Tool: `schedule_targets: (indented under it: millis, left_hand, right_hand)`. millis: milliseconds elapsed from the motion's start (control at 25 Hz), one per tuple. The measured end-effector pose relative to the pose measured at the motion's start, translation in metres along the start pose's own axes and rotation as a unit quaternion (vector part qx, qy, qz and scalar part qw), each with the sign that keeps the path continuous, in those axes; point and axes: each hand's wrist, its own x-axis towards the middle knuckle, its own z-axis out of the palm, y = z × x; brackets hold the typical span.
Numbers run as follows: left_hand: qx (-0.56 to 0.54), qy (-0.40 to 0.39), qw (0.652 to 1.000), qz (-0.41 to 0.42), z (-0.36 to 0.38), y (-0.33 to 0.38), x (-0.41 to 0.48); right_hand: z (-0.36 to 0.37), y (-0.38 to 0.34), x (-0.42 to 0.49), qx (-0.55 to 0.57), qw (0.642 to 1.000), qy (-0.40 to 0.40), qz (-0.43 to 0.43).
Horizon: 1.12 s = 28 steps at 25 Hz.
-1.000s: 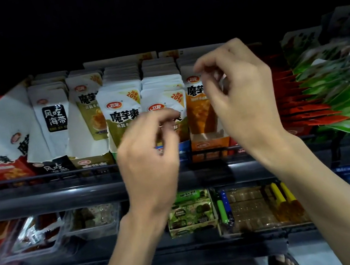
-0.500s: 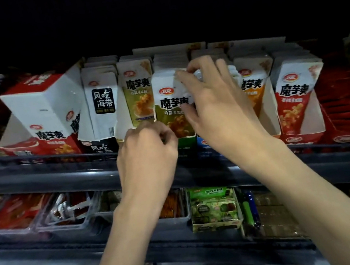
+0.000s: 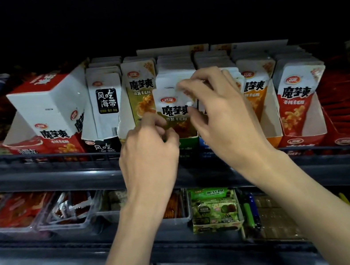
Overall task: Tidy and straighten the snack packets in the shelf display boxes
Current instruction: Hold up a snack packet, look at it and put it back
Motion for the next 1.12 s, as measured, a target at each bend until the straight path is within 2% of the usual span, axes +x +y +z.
schedule_targets:
  millis: [120, 240, 320, 400, 520, 600, 680, 760, 1120]
  left_hand:
    - [-0.024, 0.036, 0.999, -0.015, 0.000, 0.000, 0.001]
    - [-0.038, 0.039, 0.998, -0.012, 0.004, -0.003, 0.003]
    - [-0.047, 0.038, 0.998, -0.005, 0.006, -0.006, 0.005]
    - [-0.094, 0.045, 0.994, 0.010, 0.004, -0.005, 0.006]
    - [-0.225, 0.060, 0.970, 0.064, -0.001, 0.002, 0.001]
    - [-0.293, 0.057, 0.946, 0.124, -0.005, 0.006, -0.004]
    - [-0.314, 0.060, 0.929, 0.186, -0.009, 0.009, -0.008]
    - [-0.317, 0.066, 0.922, 0.213, -0.010, 0.010, -0.009]
    - [-0.323, 0.070, 0.919, 0.217, -0.008, 0.009, -0.007]
  right_hand:
    - [-0.001, 0.004, 0.003, 0.061, 0.998, -0.012, 0.017]
    - [0.003, 0.007, 0.005, 0.090, 0.995, -0.020, 0.028]
    - [0.002, 0.005, 0.005, 0.117, 0.992, 0.005, 0.041]
    - [-0.009, 0.001, 0.009, 0.175, 0.981, 0.063, 0.057]
    - [-0.036, -0.006, 0.021, 0.344, 0.926, 0.130, 0.089]
    - [-0.048, -0.011, 0.026, 0.451, 0.875, 0.125, 0.121]
    - [-0.052, -0.016, 0.025, 0.518, 0.835, 0.093, 0.164]
    - [-0.053, -0.017, 0.024, 0.535, 0.820, 0.072, 0.191]
    - [-0.056, -0.017, 0.023, 0.540, 0.812, 0.066, 0.210]
